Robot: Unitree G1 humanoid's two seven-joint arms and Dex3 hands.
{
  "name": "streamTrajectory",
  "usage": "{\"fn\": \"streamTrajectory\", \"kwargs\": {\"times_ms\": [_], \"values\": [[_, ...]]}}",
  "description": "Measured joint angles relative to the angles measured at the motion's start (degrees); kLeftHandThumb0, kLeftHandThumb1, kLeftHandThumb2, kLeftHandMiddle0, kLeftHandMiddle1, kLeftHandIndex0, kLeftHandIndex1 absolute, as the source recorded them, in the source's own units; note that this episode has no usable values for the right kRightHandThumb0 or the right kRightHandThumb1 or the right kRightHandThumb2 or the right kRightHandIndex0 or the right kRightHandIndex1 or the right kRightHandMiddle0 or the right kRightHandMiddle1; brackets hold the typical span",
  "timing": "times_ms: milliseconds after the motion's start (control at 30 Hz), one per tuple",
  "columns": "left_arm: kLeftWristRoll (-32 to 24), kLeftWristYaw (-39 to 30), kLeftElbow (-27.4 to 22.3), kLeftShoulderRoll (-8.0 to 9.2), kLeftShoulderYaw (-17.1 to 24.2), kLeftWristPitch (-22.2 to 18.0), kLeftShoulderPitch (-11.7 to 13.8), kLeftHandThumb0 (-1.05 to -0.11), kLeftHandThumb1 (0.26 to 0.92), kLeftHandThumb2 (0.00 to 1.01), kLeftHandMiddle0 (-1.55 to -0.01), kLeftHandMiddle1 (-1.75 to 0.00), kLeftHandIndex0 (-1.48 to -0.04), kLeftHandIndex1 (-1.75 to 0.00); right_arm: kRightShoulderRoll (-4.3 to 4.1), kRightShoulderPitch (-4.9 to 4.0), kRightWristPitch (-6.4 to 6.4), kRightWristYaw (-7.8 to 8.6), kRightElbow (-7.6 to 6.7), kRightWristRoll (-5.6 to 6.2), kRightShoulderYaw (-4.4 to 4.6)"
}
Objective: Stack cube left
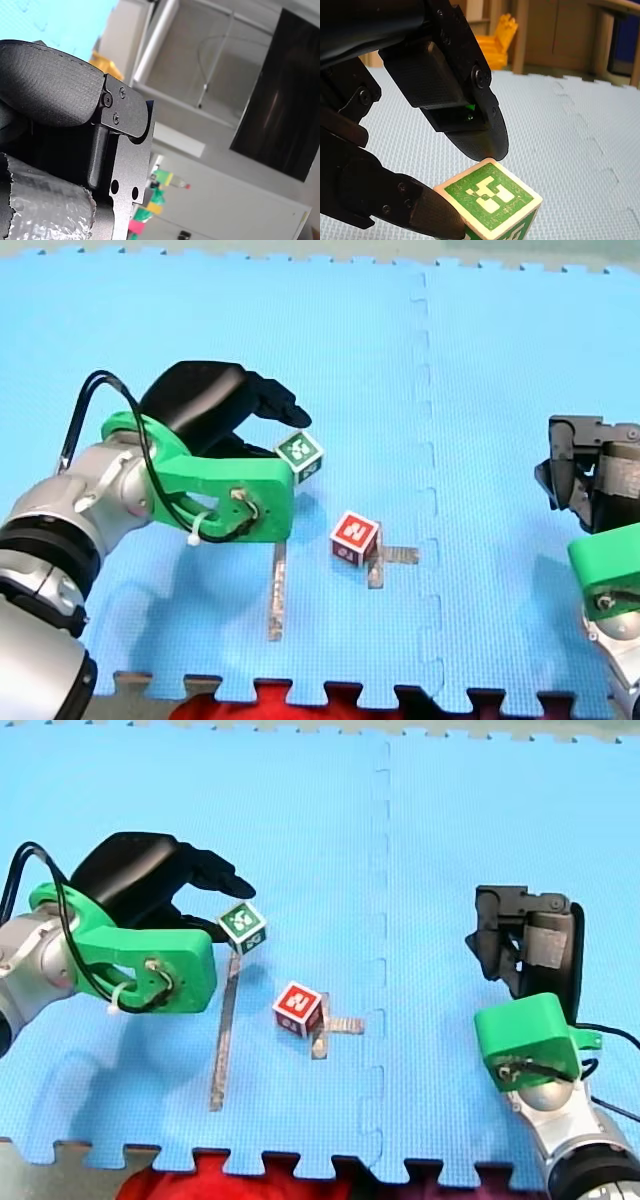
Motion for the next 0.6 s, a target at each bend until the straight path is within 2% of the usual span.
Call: {"fn": "streamTrajectory", "kwargs": {"times_ms": [333,600], "values": [[0.3,2.6,-1.9,1.63,0.2,-2.9,0.4,-0.446,0.771,0.0,-0.98,-1.75,-1.3,0.0,0.07,0.07,0.0,0.05,0.13,0.06,0.02],[0.2,0.8,-3.0,1.71,0.5,-2.7,0.7,-0.449,0.771,0.0,-0.97,-1.75,-1.29,0.0,0.34,0.09,0.04,-0.03,0.11,0.02,0.12]]}}
